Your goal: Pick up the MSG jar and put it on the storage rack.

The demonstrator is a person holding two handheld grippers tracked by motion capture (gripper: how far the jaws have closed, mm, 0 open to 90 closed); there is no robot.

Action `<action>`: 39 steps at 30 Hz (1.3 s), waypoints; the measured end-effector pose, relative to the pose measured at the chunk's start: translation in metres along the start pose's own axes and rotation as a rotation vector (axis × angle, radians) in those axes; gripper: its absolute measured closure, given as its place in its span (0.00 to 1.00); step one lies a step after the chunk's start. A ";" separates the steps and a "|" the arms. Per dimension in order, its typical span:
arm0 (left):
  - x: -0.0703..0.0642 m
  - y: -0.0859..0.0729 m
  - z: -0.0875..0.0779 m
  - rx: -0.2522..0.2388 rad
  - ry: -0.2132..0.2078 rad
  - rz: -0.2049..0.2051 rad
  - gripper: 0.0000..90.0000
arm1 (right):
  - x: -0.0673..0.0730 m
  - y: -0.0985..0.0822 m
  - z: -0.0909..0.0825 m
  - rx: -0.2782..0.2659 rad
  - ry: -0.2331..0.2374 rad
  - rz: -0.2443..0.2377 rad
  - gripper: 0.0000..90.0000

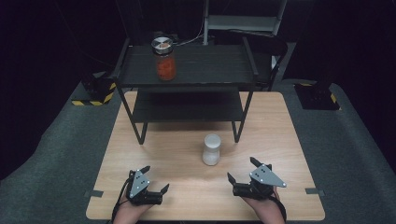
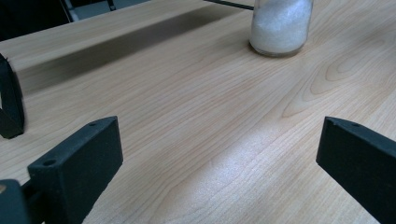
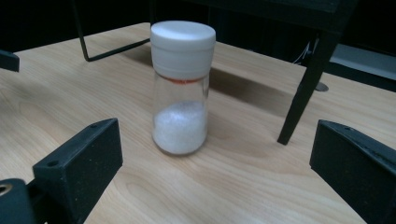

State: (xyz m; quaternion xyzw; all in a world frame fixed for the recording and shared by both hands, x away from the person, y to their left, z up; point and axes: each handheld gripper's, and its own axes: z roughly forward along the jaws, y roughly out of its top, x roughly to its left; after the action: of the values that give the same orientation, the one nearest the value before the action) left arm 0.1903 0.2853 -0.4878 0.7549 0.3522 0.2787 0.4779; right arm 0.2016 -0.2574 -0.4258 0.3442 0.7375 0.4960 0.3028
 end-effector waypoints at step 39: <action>0.003 -0.001 0.000 -0.004 -0.021 -0.003 0.01 | 0.000 0.036 0.076 0.024 0.071 0.005 0.02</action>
State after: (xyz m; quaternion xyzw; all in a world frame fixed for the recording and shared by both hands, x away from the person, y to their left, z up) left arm 0.1913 0.2878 -0.4881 0.7562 0.3476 0.2709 0.4836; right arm 0.2690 -0.2079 -0.4166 0.3319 0.7528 0.4996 0.2711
